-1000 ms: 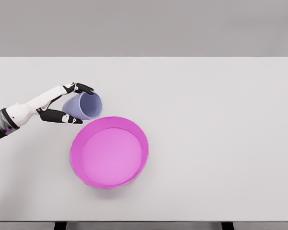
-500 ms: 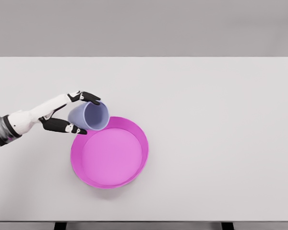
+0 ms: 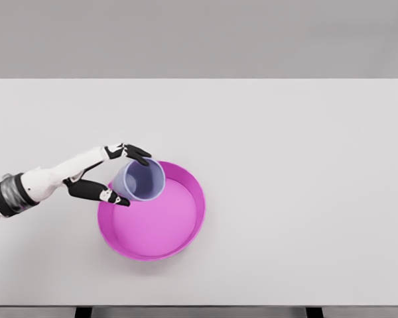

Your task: Flip the cup with left arm and place it on the plate

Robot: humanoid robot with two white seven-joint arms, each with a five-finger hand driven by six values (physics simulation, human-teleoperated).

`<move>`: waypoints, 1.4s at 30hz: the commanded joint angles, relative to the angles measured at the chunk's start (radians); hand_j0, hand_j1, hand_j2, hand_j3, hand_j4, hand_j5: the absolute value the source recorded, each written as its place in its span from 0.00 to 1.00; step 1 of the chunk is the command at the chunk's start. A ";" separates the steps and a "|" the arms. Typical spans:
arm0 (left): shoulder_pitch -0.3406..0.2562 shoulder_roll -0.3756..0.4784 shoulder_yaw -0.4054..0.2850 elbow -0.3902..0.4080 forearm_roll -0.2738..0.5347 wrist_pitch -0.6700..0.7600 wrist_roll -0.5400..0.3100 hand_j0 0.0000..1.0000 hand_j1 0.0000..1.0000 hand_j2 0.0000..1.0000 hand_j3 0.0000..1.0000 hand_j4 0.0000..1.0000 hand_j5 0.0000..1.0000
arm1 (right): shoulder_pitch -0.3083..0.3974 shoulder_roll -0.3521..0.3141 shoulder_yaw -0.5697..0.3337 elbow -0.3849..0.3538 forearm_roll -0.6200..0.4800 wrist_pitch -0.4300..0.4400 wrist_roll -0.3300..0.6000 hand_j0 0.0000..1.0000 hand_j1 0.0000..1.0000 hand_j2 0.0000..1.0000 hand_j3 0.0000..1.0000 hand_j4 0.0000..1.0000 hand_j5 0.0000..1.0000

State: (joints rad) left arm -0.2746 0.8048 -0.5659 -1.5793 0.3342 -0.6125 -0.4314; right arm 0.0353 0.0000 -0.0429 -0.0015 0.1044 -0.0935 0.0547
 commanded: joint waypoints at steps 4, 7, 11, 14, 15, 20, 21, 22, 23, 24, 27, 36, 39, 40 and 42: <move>0.000 -0.001 -0.023 -0.008 0.008 0.002 0.000 0.70 0.70 0.70 0.70 0.70 0.70 | 0.000 0.000 0.000 0.000 0.000 0.000 0.001 1.00 1.00 1.00 1.00 1.00 1.00; 0.002 -0.001 -0.045 -0.010 0.008 0.002 0.000 0.71 0.71 0.71 0.71 0.71 0.71 | 0.000 0.000 0.000 0.000 0.000 0.000 0.001 1.00 1.00 1.00 1.00 1.00 1.00; 0.000 -0.003 -0.065 -0.013 0.008 0.002 0.000 0.71 0.71 0.71 0.71 0.71 0.71 | 0.000 0.000 0.000 0.000 0.000 0.000 0.001 1.00 1.00 1.00 1.00 1.00 1.00; 0.000 -0.003 -0.065 -0.025 0.008 0.002 0.000 0.71 0.71 0.71 0.71 0.71 0.71 | 0.000 0.000 0.000 0.000 0.000 0.000 0.001 1.00 1.00 1.00 1.00 1.00 1.00; 0.000 -0.003 -0.065 -0.025 0.008 0.002 0.000 0.71 0.71 0.71 0.71 0.71 0.71 | 0.000 0.000 0.000 0.000 0.000 0.000 0.001 1.00 1.00 1.00 1.00 1.00 1.00; 0.000 -0.003 -0.068 -0.031 0.008 0.002 0.000 0.71 0.71 0.71 0.71 0.71 0.71 | 0.000 0.000 0.000 0.000 0.000 0.000 0.001 1.00 1.00 1.00 1.00 1.00 1.00; -0.005 -0.003 -0.092 -0.031 0.008 0.002 0.000 0.71 0.71 0.71 0.71 0.71 0.71 | 0.000 0.000 0.000 0.000 0.000 0.000 0.001 1.00 1.00 1.00 1.00 1.00 1.00; -0.011 -0.006 -0.111 -0.031 0.008 0.002 0.000 0.71 0.71 0.71 0.71 0.71 0.71 | 0.000 0.000 0.000 0.000 0.000 0.000 0.001 1.00 1.00 1.00 1.00 1.00 1.00; -0.012 -0.006 -0.115 -0.031 0.008 0.002 0.000 0.71 0.71 0.71 0.71 0.71 0.71 | 0.000 0.000 0.000 0.000 0.000 0.000 -0.001 1.00 1.00 1.00 1.00 1.00 1.00; -0.012 -0.006 -0.115 -0.031 0.008 0.002 0.000 0.71 0.71 0.71 0.71 0.71 0.71 | 0.000 0.000 0.000 0.000 0.000 0.000 0.001 1.00 1.00 1.00 1.00 1.00 1.00; -0.012 -0.004 -0.115 -0.031 0.008 0.002 0.000 0.71 0.71 0.71 0.71 0.71 0.71 | 0.000 0.000 0.000 0.000 0.000 0.000 0.001 1.00 1.00 1.00 1.00 1.00 1.00; -0.021 -0.013 -0.144 -0.028 0.008 0.002 -0.001 0.72 0.72 0.72 0.72 0.72 0.72 | 0.000 0.000 0.000 0.000 0.000 0.000 0.001 1.00 1.00 1.00 1.00 1.00 1.00; -0.029 -0.015 -0.161 -0.025 0.008 0.002 -0.001 0.72 0.72 0.72 0.72 0.72 0.72 | 0.000 0.000 0.000 0.000 0.000 0.000 -0.001 1.00 1.00 1.00 1.00 1.00 1.00; -0.046 -0.015 -0.187 -0.024 0.008 0.002 0.000 0.72 0.72 0.72 0.72 0.72 0.72 | 0.000 0.000 0.000 0.000 0.000 0.000 -0.001 1.00 1.00 1.00 1.00 1.00 1.00; -0.071 -0.015 -0.220 -0.021 0.008 0.002 -0.001 0.72 0.72 0.72 0.72 0.72 0.72 | 0.000 0.000 0.000 0.000 0.000 0.000 0.001 1.00 1.00 1.00 1.00 1.00 1.00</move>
State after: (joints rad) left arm -0.3467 0.7895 -0.7550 -1.6024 0.3349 -0.6120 -0.4322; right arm 0.0353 0.0000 -0.0429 -0.0015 0.1044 -0.0935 0.0547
